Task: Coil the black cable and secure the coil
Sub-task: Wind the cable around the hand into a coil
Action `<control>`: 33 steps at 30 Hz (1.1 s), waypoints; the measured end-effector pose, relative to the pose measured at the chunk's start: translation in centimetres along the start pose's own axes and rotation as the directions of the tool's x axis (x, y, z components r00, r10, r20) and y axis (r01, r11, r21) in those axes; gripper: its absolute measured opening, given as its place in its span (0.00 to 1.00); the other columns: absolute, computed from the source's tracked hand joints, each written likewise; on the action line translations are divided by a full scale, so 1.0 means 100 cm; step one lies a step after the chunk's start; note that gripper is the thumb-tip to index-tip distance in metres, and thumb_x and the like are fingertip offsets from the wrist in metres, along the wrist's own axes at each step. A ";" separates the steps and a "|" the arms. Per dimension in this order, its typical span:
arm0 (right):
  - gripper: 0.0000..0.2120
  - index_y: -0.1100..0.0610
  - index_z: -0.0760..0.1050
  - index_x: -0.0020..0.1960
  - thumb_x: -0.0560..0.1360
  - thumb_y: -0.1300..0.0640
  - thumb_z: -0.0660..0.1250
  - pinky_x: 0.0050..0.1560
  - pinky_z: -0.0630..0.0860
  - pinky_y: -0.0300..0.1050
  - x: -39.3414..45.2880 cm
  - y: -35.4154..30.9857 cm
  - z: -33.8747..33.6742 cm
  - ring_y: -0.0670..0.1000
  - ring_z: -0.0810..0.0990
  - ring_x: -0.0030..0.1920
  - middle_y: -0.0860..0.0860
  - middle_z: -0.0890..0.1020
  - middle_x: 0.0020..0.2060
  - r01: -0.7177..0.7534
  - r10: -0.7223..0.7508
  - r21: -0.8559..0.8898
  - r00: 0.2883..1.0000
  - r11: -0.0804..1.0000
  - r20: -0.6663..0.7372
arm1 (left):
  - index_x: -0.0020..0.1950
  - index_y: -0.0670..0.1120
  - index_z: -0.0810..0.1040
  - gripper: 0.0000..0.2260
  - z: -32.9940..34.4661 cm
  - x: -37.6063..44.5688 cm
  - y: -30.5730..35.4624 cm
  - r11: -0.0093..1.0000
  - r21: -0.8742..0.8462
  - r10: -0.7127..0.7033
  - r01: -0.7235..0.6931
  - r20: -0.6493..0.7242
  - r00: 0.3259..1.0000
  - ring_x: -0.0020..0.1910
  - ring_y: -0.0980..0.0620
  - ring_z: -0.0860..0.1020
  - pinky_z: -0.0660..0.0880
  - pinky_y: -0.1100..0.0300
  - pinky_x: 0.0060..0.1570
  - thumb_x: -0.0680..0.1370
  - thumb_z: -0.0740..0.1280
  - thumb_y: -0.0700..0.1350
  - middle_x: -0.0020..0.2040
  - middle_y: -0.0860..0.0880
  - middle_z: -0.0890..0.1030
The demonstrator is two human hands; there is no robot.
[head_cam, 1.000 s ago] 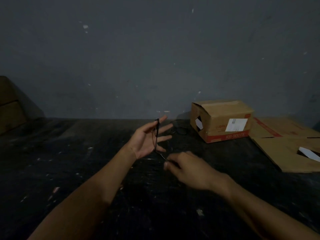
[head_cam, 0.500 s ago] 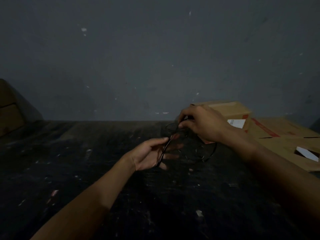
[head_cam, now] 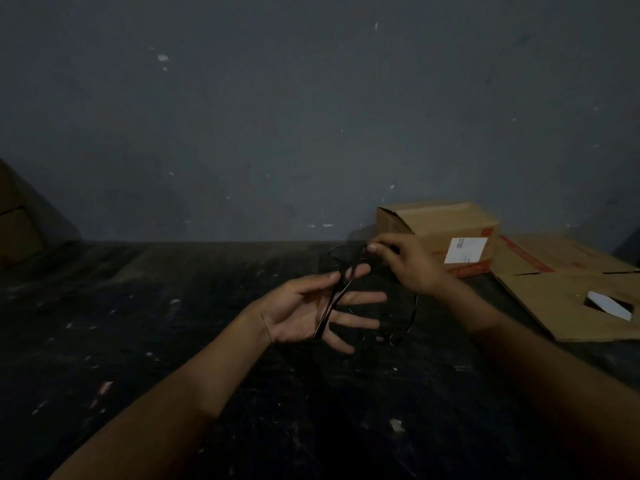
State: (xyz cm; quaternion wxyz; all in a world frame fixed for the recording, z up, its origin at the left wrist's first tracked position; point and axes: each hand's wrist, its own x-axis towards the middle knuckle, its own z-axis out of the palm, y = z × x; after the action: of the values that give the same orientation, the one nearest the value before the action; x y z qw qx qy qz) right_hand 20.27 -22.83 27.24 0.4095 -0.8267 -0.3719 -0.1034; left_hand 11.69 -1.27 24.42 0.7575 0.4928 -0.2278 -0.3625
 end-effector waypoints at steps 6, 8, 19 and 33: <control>0.18 0.50 0.75 0.57 0.79 0.69 0.56 0.55 0.75 0.33 -0.048 0.015 0.062 0.42 0.79 0.57 0.49 0.79 0.57 -0.142 0.088 0.275 0.976 0.951 0.197 | 0.74 0.55 0.67 0.20 0.005 0.006 0.004 0.994 -0.041 0.104 -0.102 0.044 0.994 0.75 0.30 0.57 0.57 0.25 0.63 0.81 0.59 0.52 0.77 0.41 0.62; 0.15 0.49 0.73 0.60 0.81 0.64 0.55 0.47 0.77 0.33 -0.058 0.014 0.082 0.38 0.80 0.52 0.51 0.81 0.55 -0.179 0.107 0.297 0.965 0.938 0.241 | 0.73 0.55 0.68 0.19 0.006 0.009 0.004 0.986 -0.083 0.147 -0.143 0.045 0.988 0.75 0.30 0.56 0.54 0.23 0.63 0.82 0.57 0.52 0.78 0.41 0.61; 0.13 0.53 0.72 0.60 0.82 0.52 0.53 0.33 0.70 0.36 -0.079 -0.013 0.125 0.40 0.72 0.29 0.46 0.74 0.30 -0.237 0.164 0.134 0.897 0.962 0.410 | 0.70 0.57 0.73 0.17 -0.003 0.016 0.027 0.945 -0.105 0.298 -0.310 -0.115 0.948 0.74 0.31 0.61 0.58 0.22 0.62 0.81 0.58 0.53 0.76 0.41 0.64; 0.08 0.49 0.77 0.54 0.79 0.50 0.61 0.35 0.70 0.34 -0.042 -0.074 0.039 0.38 0.76 0.34 0.39 0.76 0.35 0.123 -0.049 -0.189 0.934 0.974 0.354 | 0.71 0.55 0.73 0.20 -0.033 -0.003 0.013 0.981 0.003 0.181 -0.194 -0.375 0.909 0.65 0.39 0.76 0.77 0.43 0.55 0.79 0.64 0.52 0.71 0.43 0.74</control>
State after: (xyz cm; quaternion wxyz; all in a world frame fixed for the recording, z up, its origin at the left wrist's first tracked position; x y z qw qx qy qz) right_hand 11.59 -19.26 27.21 0.2438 -0.8529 -0.4614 -0.0119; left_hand 14.30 1.20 24.27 0.8267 0.5153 -0.1196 -0.1915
